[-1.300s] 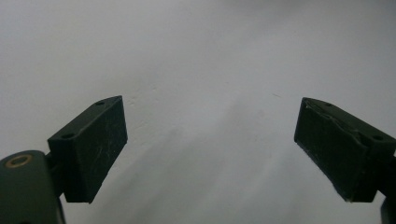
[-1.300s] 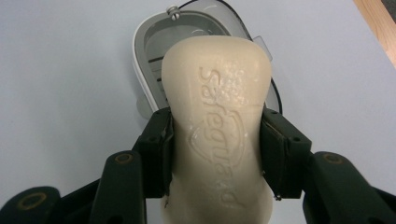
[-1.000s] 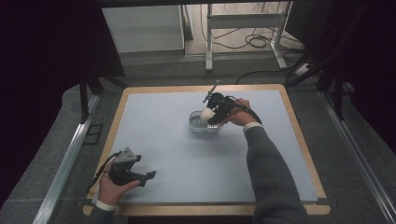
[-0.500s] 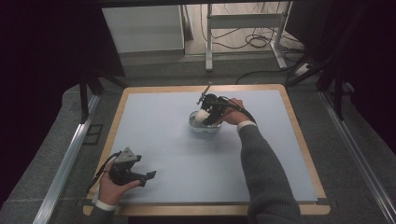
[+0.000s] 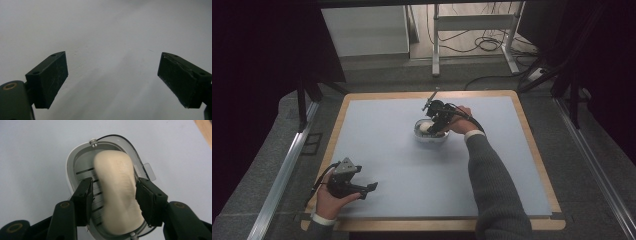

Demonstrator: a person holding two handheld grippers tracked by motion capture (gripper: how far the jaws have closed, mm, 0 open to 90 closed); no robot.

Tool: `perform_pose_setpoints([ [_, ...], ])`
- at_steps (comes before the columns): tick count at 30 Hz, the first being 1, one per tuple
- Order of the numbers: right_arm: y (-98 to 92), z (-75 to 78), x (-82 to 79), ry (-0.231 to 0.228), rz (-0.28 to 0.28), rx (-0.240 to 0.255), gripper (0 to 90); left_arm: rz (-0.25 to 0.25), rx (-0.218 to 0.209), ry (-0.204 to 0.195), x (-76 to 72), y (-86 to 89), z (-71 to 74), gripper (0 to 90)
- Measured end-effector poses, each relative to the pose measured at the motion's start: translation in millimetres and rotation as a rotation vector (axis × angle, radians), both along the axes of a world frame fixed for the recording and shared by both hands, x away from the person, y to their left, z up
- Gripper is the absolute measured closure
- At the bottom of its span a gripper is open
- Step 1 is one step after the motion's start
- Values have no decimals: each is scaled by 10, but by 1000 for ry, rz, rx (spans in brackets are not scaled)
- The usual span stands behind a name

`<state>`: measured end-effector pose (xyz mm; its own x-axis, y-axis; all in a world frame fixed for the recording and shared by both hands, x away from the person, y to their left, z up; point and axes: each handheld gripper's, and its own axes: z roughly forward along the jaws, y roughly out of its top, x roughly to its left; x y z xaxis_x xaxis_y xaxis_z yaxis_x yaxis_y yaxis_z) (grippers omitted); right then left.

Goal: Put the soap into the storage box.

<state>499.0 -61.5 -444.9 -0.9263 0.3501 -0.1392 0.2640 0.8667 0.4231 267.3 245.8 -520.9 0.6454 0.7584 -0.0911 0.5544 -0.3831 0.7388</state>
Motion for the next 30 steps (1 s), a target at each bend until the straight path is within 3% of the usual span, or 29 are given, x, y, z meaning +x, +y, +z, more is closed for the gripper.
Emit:
perform_pose_setpoints([
  [5, -59, 101, -82, -44, -61, 56, 363, 0, -1, 0, -1, 2, 1, 99],
  [8, -131, 164, -146, -70, -138, 91, 321, 0, 0, 0, -2, -2, -1, 99],
  [14, -358, 214, -370, -91, -191, 152, 279, 2, 2, 2, -2, 7, 7, 99],
  [17, -478, 189, -451, -97, -224, 160, 278, 2, 4, 3, -1, 1, 3, 99],
  [23, -776, 100, -627, -106, -270, 231, 267, 5, 10, 4, 3, -3, -4, 99],
  [30, -1116, -17, -938, -126, -325, 283, 252, 7, 11, 4, 2, -5, -5, 99],
])
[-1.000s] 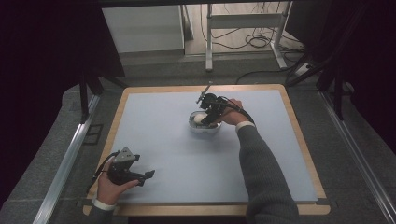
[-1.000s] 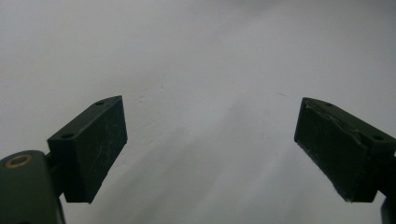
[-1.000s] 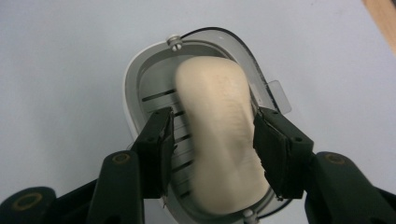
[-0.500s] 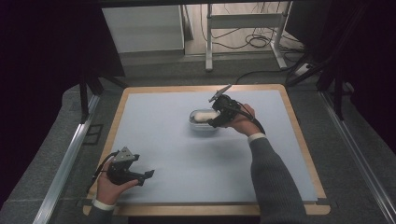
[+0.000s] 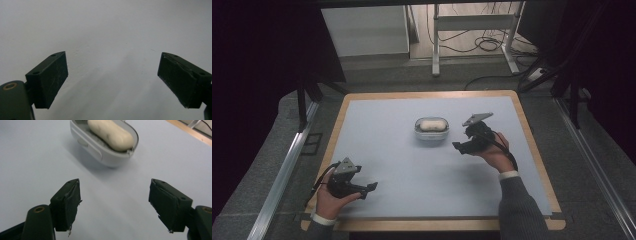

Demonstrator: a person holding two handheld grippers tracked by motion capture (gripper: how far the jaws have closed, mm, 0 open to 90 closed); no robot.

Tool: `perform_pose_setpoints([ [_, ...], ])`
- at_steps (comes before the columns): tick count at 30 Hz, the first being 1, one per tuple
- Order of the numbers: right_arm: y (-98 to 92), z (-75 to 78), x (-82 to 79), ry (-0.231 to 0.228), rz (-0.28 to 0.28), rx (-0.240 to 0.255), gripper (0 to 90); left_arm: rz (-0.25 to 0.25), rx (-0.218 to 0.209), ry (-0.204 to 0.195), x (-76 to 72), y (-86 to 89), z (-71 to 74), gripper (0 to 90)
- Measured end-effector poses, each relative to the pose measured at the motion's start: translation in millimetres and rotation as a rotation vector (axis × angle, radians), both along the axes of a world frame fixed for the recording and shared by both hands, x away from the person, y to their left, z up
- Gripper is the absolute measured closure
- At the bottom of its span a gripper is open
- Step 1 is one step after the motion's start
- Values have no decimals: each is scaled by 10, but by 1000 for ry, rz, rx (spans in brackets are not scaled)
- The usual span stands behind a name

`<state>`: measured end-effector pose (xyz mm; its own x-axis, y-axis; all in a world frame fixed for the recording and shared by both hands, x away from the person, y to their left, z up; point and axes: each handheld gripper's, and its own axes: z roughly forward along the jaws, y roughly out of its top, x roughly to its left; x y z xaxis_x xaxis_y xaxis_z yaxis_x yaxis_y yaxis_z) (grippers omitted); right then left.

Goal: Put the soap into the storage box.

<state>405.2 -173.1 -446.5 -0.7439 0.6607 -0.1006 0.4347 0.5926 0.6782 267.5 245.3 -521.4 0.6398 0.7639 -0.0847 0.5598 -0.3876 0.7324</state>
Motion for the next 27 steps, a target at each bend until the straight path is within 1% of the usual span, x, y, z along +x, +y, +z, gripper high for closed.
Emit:
perform_pose_setpoints([
  [3, -177, -103, -161, -9, -33, 13, 250, 3, -3, 1, -3, -1, 2, 99],
  [6, -300, -178, -264, -9, -55, 27, 250, 3, 0, 0, -3, -1, 3, 99],
  [8, -383, -241, -341, -9, -72, 23, 249, 5, -3, 0, -4, 0, 4, 99],
  [12, -534, -390, -487, 0, -99, 32, 243, 8, 0, -2, -4, 6, 6, 99],
  [14, -578, -432, -524, 2, -107, 36, 242, 9, 1, -3, -5, 7, 8, 99],
  [16, -632, -482, -568, 4, -120, 53, 242, 9, 2, -3, -5, 6, 8, 99],
  [18, -684, -534, -600, 1, -135, 84, 246, 9, 2, -3, -4, 5, 7, 99],
  [19, -700, -562, -600, 13, -140, 81, 241, 9, 1, -2, -4, 5, 7, 98],
  [20, -708, -574, -598, 14, -135, 70, 241, 8, 2, -2, -4, 3, 7, 99],
  [21, -719, -582, -599, 14, -135, 76, 242, 7, 2, -2, -5, 2, 7, 99],
  [22, -734, -583, -597, 14, -135, 98, 244, 6, -1, -3, -6, 2, 9, 99],
  [23, -742, -580, -595, 13, -138, 110, 245, 7, -2, -3, -6, 3, 11, 99],
  [25, -741, -575, -598, 2, -145, 95, 244, 7, 0, -4, -6, 9, 13, 99],
  [27, -744, -575, -605, -1, -145, 94, 243, 7, -1, -5, -4, 14, 15, 99],
])
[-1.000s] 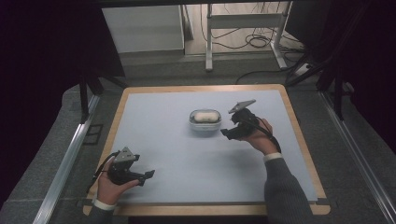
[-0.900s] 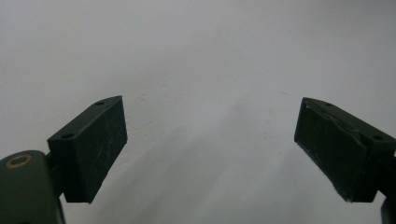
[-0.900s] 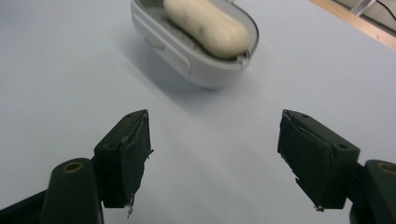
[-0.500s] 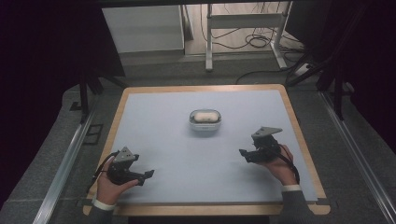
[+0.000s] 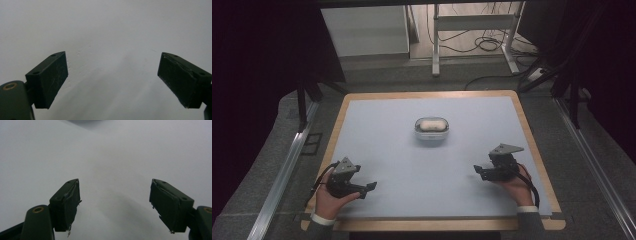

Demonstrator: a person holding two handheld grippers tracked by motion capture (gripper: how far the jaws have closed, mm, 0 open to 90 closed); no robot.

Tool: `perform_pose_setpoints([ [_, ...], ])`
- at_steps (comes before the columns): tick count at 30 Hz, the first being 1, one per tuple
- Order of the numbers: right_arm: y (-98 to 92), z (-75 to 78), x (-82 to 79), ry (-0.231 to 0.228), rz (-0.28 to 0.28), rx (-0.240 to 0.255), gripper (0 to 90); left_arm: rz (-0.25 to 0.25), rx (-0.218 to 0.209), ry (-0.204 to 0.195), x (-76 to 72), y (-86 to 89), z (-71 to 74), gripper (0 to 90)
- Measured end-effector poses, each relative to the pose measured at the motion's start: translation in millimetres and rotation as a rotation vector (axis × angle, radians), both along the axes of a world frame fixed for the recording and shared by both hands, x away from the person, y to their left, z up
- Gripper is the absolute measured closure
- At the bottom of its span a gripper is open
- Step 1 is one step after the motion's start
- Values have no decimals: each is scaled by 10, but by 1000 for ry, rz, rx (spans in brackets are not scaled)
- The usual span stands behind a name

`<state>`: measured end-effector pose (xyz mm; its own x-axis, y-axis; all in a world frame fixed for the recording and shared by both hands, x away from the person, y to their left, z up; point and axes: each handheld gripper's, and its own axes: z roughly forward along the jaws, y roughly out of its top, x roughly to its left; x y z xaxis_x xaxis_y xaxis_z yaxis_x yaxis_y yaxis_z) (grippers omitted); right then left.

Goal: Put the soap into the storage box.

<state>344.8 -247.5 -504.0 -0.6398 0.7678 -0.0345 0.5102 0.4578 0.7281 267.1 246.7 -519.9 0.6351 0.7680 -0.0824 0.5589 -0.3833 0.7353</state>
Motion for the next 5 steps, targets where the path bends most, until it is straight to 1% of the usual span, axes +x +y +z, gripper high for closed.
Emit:
perform_pose_setpoints([
  [5, -1, -19, -14, -1, -9, -11, 237, -2, 0, 0, 3, -7, -6, 99],
])
